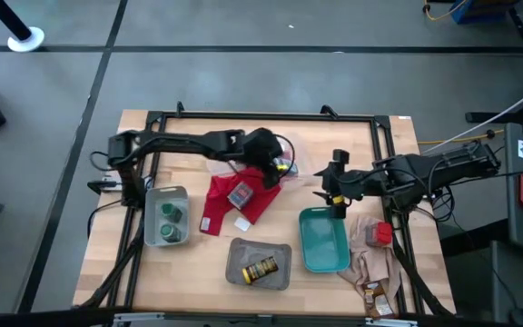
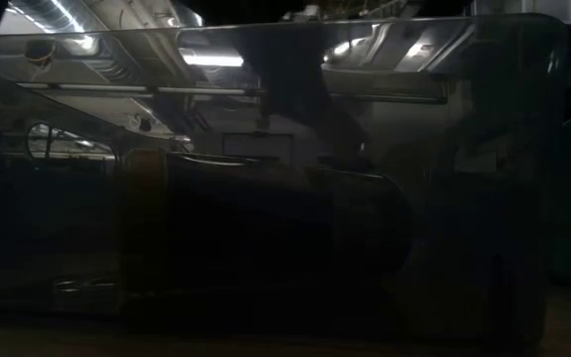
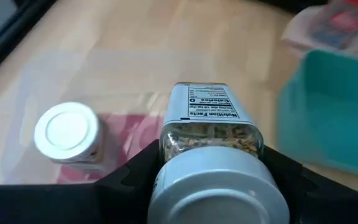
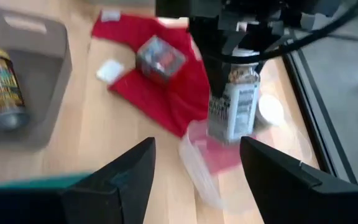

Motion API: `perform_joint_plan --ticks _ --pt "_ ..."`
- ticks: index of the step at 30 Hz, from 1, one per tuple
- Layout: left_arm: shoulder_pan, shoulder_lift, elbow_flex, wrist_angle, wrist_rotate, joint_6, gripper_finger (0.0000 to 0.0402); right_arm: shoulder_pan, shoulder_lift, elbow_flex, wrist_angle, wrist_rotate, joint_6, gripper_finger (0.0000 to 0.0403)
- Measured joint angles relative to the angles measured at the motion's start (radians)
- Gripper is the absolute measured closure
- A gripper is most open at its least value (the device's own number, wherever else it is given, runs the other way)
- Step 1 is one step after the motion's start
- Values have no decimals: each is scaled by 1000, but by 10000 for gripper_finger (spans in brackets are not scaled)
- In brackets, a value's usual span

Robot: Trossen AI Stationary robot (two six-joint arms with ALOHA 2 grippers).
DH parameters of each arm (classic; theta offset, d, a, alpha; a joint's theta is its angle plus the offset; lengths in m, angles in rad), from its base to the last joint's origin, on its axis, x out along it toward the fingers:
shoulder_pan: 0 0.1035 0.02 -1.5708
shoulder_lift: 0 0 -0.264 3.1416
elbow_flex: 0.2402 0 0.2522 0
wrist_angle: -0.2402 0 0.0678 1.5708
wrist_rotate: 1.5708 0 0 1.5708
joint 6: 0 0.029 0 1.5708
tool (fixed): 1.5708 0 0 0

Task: Sort spices by type
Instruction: Put the white seasoning bottle into the right transparent bin

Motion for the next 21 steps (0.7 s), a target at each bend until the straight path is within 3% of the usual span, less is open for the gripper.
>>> perform_joint_plan --ticks 11,21 --pt "60 197 173 -162 0 -52 218 0 -48 0 -116 15 31 168" --pt "109 227 195 -246 2 -146 218 0 -51 0 -149 31 32 168"
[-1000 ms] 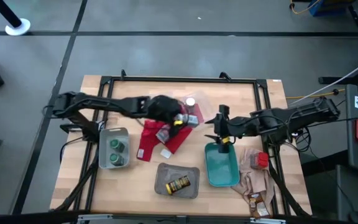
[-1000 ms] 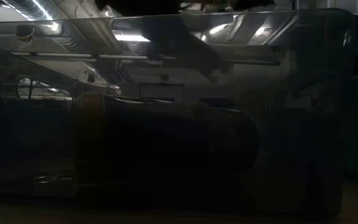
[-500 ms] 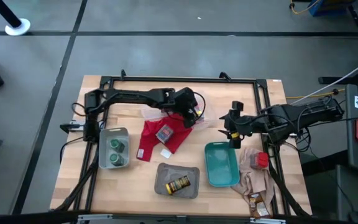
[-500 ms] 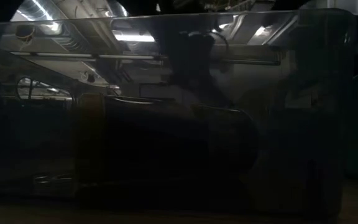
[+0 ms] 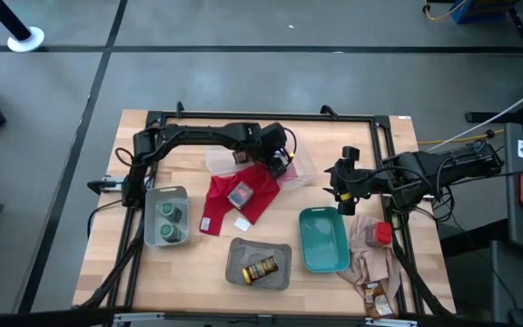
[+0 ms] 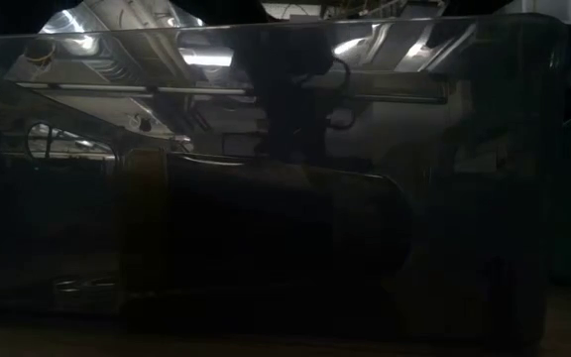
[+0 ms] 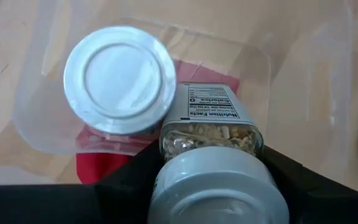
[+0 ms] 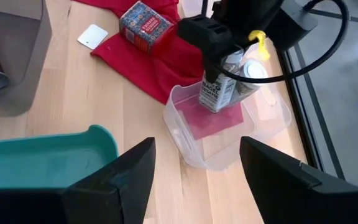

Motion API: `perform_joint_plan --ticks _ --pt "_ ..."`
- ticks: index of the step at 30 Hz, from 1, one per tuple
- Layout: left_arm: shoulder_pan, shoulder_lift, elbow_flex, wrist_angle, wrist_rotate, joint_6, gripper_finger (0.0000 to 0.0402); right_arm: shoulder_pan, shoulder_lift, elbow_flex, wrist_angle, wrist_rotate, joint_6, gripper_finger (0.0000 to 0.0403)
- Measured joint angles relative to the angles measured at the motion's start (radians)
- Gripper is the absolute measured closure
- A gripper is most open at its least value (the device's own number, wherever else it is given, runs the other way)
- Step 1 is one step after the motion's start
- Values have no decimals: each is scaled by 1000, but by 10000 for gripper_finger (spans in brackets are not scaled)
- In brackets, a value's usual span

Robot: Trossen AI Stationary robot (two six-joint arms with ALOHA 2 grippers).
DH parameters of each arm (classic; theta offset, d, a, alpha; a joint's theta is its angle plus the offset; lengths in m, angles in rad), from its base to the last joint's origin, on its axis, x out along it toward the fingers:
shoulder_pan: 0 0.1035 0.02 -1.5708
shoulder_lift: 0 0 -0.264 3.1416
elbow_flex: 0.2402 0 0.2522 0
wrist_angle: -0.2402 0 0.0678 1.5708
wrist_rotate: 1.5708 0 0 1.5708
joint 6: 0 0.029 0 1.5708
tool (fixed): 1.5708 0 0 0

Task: Sort spices by type
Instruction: Put the white seasoning bottle into the right transparent bin

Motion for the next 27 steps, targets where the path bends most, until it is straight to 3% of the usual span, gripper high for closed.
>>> perform_joint_plan --ticks 16,27 --pt "40 5 0 6 41 26 209 0 0 0 0 0 0 168" --pt "18 5 0 67 41 130 194 0 0 0 0 0 0 168"
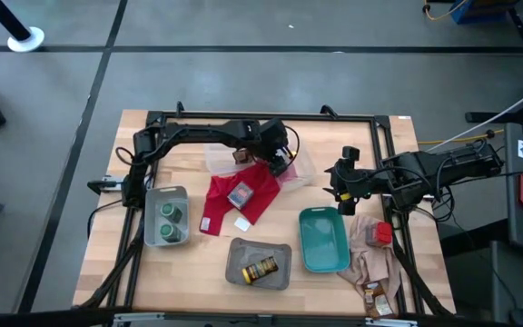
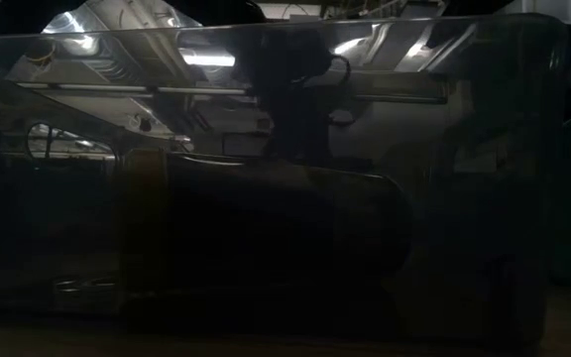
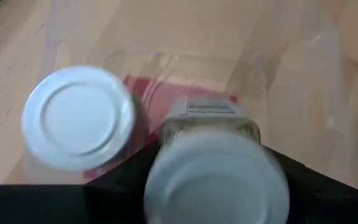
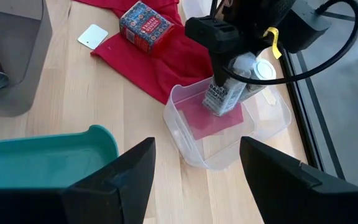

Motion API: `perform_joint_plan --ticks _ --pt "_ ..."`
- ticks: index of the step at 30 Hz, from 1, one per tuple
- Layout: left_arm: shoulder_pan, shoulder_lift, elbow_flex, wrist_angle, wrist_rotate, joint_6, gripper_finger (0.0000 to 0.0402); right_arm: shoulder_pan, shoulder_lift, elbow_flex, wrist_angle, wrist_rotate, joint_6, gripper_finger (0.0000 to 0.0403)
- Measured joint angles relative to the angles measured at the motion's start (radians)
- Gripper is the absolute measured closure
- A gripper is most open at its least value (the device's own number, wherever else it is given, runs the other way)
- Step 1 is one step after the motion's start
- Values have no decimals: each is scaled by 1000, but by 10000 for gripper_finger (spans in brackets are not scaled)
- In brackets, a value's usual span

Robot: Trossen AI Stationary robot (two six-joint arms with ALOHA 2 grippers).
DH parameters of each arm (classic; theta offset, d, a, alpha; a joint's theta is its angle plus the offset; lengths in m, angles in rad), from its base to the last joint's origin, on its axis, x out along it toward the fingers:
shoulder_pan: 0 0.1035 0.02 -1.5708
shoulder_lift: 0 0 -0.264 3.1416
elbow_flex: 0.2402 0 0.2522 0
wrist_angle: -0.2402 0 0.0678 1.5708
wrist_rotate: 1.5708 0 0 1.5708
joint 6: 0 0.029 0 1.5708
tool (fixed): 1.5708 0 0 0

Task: Sort spices by type
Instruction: Put the white seasoning bottle into the right transparent bin

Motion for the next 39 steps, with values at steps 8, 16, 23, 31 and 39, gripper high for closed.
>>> perform_joint_plan --ticks 8,16,23,31,39 --pt "-16 0 0 15 0 47 193 0 1 0 0 0 0 168" --pt "-17 0 0 14 0 52 192 0 3 0 -5 0 24 168" --pt "-25 8 0 18 -14 71 192 0 3 0 -50 0 73 169" --pt "-51 68 4 31 -26 99 191 1 2 -1 -55 0 87 169" --pt "-56 57 2 3 -17 99 191 1 2 -1 -126 -1 173 169"
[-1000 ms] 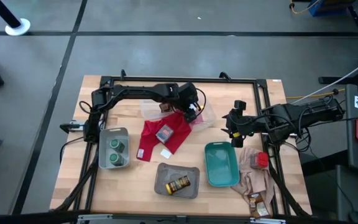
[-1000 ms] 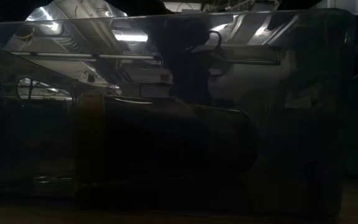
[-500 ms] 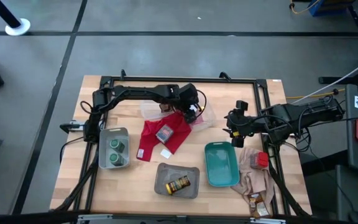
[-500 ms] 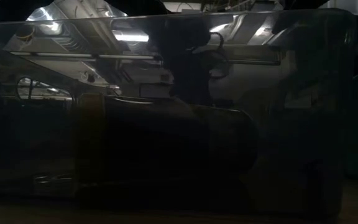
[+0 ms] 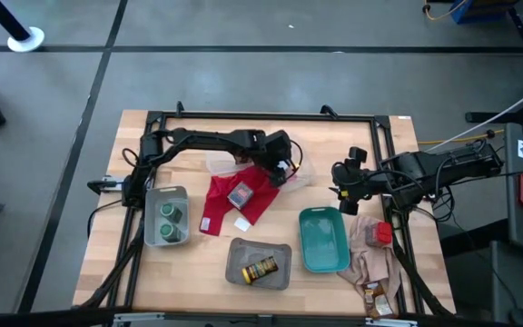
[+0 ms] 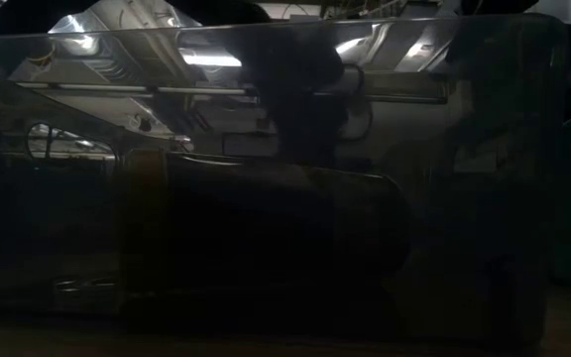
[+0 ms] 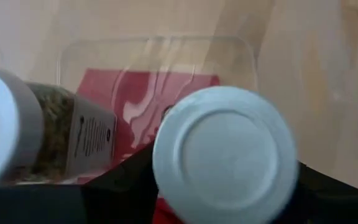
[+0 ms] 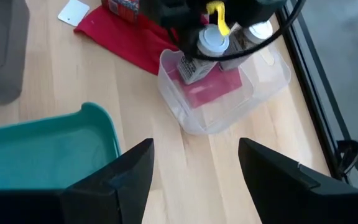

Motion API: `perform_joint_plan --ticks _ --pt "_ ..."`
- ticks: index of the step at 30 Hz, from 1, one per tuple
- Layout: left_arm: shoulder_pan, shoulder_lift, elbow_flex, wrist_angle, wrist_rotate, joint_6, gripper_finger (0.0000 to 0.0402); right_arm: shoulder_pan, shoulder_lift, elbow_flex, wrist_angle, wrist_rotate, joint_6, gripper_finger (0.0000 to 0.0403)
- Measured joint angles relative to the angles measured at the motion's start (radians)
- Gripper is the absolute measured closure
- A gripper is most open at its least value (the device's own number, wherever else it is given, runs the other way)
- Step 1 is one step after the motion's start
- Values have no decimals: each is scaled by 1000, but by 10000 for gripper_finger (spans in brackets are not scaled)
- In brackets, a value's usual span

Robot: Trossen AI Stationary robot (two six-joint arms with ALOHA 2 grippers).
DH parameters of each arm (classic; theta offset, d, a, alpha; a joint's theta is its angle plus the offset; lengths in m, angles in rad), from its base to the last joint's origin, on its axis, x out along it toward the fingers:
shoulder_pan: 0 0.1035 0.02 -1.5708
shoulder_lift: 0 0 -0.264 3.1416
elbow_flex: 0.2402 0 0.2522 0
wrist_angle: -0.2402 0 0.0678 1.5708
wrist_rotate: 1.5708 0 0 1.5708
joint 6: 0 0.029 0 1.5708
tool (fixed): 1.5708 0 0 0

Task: Sort spices by type
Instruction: Put the white seasoning bottle into the right transparent bin

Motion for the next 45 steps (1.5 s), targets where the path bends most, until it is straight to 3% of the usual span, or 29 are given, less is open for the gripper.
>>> perform_joint_plan --ticks 20,45 --pt "0 -24 40 -89 0 -2 191 -1 0 0 -24 0 7 169" --pt "1 -43 40 -68 -6 45 191 -1 0 0 -22 0 7 169"
